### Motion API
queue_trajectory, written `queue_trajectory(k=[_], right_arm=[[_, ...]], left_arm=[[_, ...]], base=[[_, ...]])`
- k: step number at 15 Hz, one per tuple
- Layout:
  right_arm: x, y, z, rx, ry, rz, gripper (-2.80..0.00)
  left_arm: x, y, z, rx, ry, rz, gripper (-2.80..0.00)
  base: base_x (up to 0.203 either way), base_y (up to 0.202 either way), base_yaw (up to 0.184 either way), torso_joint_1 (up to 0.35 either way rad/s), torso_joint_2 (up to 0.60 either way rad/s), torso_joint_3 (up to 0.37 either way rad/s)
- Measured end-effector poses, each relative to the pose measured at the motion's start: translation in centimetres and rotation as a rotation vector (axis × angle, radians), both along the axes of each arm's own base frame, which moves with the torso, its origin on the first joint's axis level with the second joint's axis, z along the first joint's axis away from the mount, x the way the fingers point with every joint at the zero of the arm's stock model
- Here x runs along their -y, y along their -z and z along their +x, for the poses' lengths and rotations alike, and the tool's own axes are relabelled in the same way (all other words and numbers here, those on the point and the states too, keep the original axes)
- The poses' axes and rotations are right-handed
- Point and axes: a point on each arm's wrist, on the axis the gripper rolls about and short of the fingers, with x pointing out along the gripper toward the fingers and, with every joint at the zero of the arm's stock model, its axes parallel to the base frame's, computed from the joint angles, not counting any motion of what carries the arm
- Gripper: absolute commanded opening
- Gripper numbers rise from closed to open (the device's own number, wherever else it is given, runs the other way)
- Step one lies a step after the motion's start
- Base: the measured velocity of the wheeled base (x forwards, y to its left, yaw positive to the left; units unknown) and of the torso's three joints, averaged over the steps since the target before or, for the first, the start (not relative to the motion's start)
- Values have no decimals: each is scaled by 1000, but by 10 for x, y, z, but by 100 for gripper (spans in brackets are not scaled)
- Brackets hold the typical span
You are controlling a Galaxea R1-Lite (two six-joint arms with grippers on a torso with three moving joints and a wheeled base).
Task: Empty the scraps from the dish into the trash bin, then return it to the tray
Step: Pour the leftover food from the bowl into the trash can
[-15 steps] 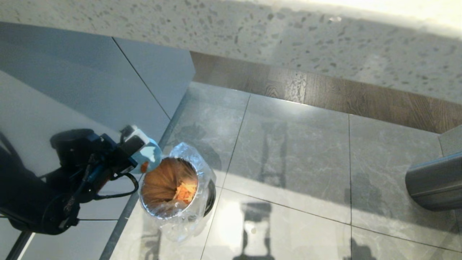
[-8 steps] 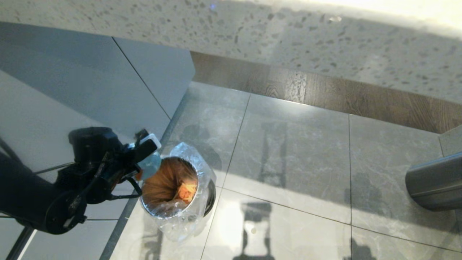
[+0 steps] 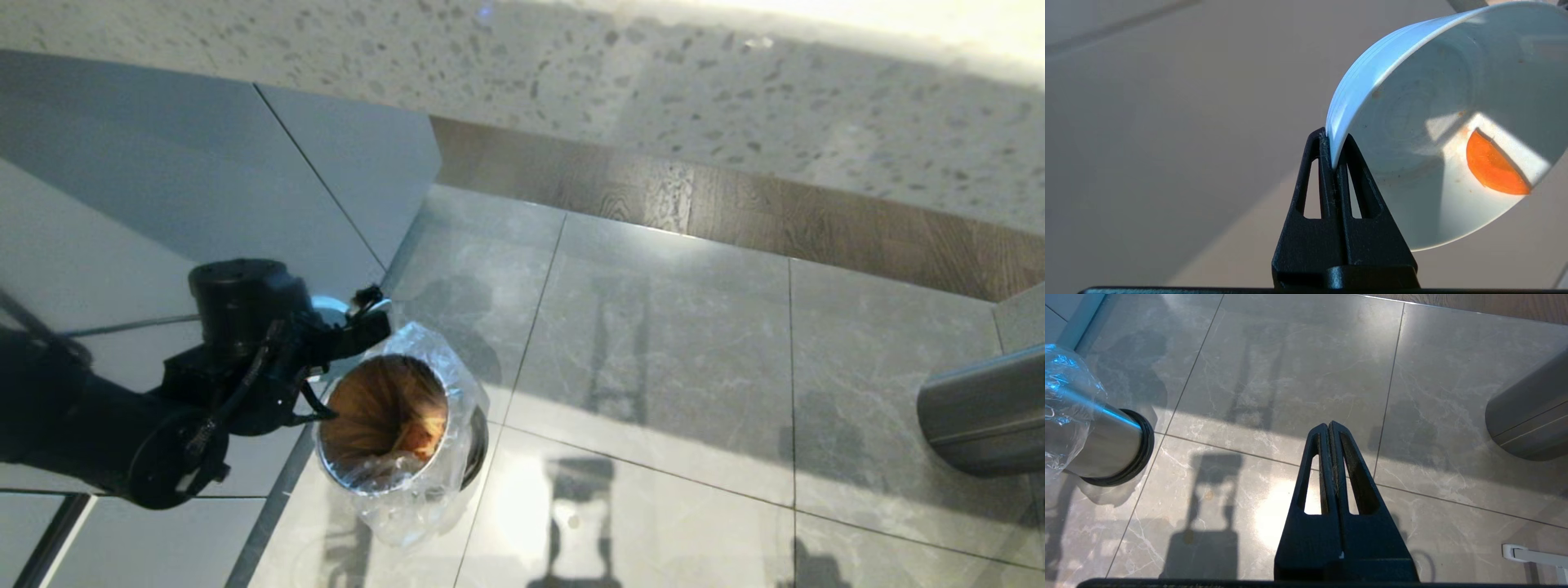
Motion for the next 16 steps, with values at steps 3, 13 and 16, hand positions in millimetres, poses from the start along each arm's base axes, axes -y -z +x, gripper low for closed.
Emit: queue_trajectory(k=[3, 13, 16], right_arm=[[0, 0, 0, 0, 0, 0, -280], [0, 0, 0, 0, 0, 0, -280], [0, 0, 0, 0, 0, 0, -280]], left_arm=[[13, 1, -6, 10, 38, 3, -280], [19, 9, -66, 278, 132, -264, -280], [21, 21, -77, 225, 163, -294, -280]], base=[[0, 0, 0, 0, 0, 0], [0, 0, 0, 0, 0, 0], [0, 0, 0, 0, 0, 0]])
